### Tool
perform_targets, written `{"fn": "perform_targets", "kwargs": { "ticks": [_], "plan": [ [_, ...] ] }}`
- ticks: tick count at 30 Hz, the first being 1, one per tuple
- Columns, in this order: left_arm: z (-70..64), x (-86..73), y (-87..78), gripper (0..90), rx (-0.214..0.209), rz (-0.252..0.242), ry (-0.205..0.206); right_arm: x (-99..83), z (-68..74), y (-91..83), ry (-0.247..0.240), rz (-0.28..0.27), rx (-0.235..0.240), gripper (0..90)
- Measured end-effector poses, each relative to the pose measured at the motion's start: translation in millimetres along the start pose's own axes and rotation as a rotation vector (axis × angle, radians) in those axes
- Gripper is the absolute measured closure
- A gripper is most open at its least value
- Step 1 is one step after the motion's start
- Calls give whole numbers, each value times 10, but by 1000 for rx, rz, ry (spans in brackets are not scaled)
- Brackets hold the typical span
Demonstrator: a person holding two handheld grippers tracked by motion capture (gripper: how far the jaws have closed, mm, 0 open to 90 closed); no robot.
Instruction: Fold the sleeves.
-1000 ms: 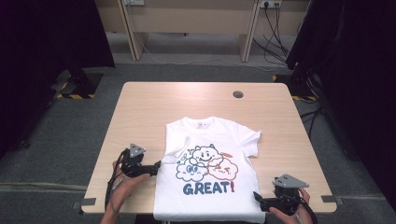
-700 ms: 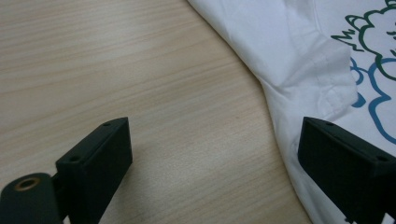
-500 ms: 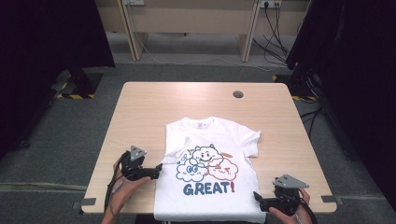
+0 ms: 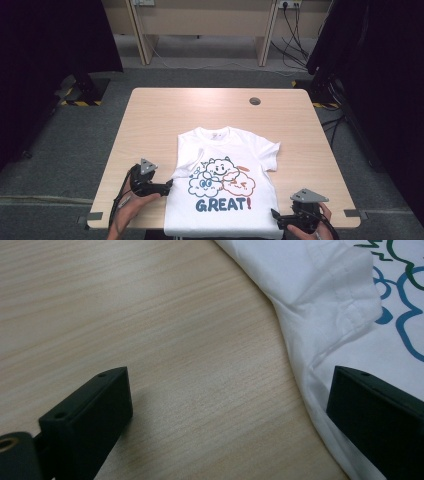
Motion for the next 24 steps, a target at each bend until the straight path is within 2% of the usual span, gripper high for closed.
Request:
{"fn": "perform_targets", "kwargs": {
  "ticks": [4, 7, 11, 17, 24],
  "plan": [
    [0, 0, 2, 26, -1, 2, 1, 16, -30, -19, -7, 12, 19, 51],
    [0, 1, 4, 21, -2, 3, 1, 61, -111, -50, 41, -33, 27, 48],
    [1, 1, 6, 17, -1, 3, 1, 123, -207, -19, 57, -38, 11, 48],
    [-1, 2, 9, 11, -4, 4, 2, 279, -299, 46, 43, -50, -16, 48],
    [-2, 2, 10, 10, -4, 5, 2, 459, -422, 162, 58, -50, -39, 55]
  ]
}}
Point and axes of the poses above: each handheld gripper's, and its own axes: y roughly forward along the jaws, x roughly out of its top, z roughly to its left, the point moved 3 cm from there along y, roughly forward along the jaws, and after that the axes turned 1 degree about -x, right-handed, at the moved point
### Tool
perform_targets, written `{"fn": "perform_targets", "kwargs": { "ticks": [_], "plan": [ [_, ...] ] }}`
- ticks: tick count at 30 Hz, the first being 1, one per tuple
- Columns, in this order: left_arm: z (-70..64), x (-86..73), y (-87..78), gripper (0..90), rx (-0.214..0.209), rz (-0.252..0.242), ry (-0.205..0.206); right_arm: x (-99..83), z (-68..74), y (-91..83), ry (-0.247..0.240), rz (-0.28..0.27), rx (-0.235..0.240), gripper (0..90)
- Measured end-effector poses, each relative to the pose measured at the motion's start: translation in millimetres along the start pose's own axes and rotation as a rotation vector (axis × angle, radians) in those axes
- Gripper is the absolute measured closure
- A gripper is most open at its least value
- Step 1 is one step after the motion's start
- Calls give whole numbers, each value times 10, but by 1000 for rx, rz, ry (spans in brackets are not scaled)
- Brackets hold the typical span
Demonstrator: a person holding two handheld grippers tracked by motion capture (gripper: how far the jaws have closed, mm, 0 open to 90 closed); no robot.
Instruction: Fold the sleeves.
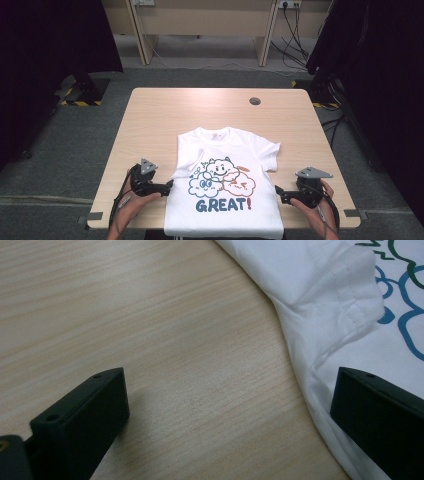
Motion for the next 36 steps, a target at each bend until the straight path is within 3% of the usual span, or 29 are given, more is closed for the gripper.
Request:
{"fn": "perform_targets", "kwargs": {
  "ticks": [14, 27, 36],
  "plan": [
    [0, 0, 0, 9, 0, 0, 0, 267, -126, 299, 42, 1, -22, 66],
    [0, 0, 1, 8, 0, 1, 0, 340, -131, 435, 37, 14, -35, 74],
    [1, 1, 1, 9, -2, 0, 1, 493, -212, 530, 83, -15, -43, 82]
  ]
}}
Point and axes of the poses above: each handheld gripper's, and its own axes: y roughly forward along the jaws, x roughly out of its top, z roughly to its left, the point moved 3 cm from there along y, roughly forward along the jaws, and after that the axes turned 1 degree about -x, right-handed, at the moved point
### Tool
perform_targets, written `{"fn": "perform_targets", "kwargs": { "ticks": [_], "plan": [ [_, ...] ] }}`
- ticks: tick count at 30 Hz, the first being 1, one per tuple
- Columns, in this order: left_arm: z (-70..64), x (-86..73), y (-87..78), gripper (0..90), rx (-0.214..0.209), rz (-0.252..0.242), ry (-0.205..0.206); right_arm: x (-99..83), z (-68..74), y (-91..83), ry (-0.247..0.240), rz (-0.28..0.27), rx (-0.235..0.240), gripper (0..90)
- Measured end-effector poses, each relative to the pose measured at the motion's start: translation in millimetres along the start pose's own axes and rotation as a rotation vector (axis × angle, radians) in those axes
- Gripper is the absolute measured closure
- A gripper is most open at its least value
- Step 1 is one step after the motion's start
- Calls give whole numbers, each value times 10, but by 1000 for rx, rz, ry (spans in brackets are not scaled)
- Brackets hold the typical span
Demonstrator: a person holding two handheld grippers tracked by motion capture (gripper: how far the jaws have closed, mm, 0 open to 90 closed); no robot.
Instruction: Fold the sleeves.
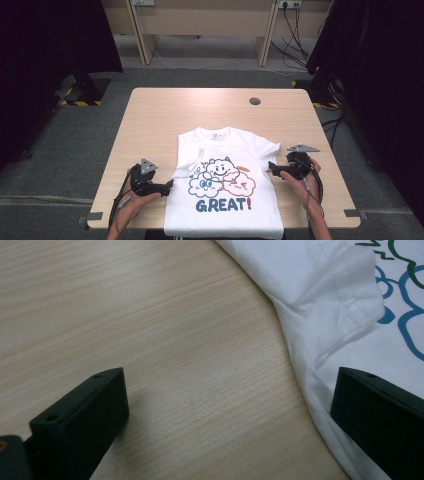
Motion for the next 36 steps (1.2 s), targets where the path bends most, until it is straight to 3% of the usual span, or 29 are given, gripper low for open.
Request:
{"fn": "perform_targets", "kwargs": {
  "ticks": [9, 16, 24, 30, 36],
  "plan": [
    [4, -1, -6, 24, -2, -5, -5, 106, -24, 106, 20, -11, -4, 87],
    [3, -2, -5, 22, 4, -3, -4, 124, -23, 157, -3, -8, -19, 87],
    [-4, -2, -12, 50, -4, -11, 2, 161, -62, 159, 7, -21, -28, 87],
    [-4, -2, -12, 50, -4, -10, 2, 240, -126, 224, 51, -22, -39, 108],
    [-4, -2, -12, 49, -4, -10, 2, 279, -148, 288, 65, -9, -42, 142]
  ]
}}
Point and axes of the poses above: each handheld gripper's, and its own axes: y roughly forward along the jaws, x roughly out of its top, z roughly to its left, the point moved 3 cm from there along y, roughly forward along the jaws, and after that the axes turned 1 degree about -x, right-handed, at the moved point
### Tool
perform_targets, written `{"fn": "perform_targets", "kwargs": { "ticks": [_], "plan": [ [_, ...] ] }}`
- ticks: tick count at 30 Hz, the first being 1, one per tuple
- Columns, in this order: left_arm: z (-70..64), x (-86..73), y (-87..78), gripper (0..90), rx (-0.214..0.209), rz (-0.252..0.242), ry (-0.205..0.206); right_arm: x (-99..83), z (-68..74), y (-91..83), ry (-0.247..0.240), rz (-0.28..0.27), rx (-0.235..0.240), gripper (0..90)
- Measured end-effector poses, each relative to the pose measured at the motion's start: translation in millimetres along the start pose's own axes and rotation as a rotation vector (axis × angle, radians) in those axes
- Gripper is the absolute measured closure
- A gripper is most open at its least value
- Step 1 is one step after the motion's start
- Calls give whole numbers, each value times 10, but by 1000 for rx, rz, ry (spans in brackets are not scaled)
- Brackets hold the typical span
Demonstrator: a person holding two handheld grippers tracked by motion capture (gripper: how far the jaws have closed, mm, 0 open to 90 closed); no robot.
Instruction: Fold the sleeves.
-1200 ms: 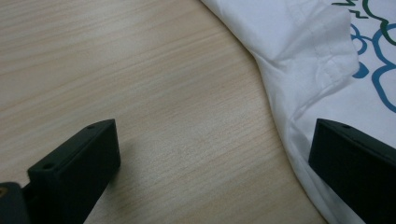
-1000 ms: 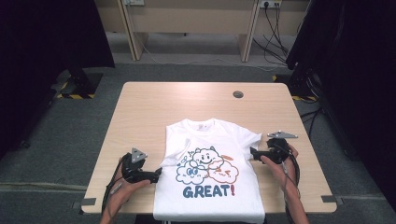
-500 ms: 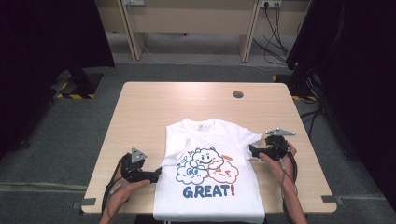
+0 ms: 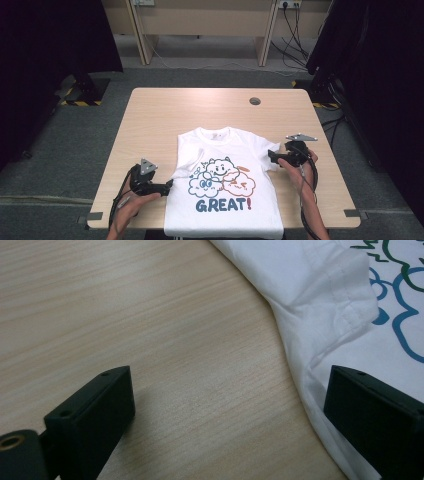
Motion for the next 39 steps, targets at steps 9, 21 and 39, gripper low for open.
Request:
{"fn": "perform_targets", "kwargs": {
  "ticks": [9, 21, 39],
  "plan": [
    [0, 0, 0, 49, 0, 0, 0, 46, 18, 141, 34, 33, 12, 172],
    [-4, 0, -1, 55, 4, -2, 3, 64, 32, 155, -7, 32, 26, 494],
    [-1, 1, 0, 51, 2, 0, 2, 191, 247, -42, -162, -94, 50, 792]
  ]
}}
Point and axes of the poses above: each handheld gripper's, and its own axes: y roughly forward along the jaws, x roughly out of its top, z roughly to its left, the point moved 3 cm from there along y, roughly forward along the jaws, and after that the axes turned 1 degree about -x, right-handed, at the moved point
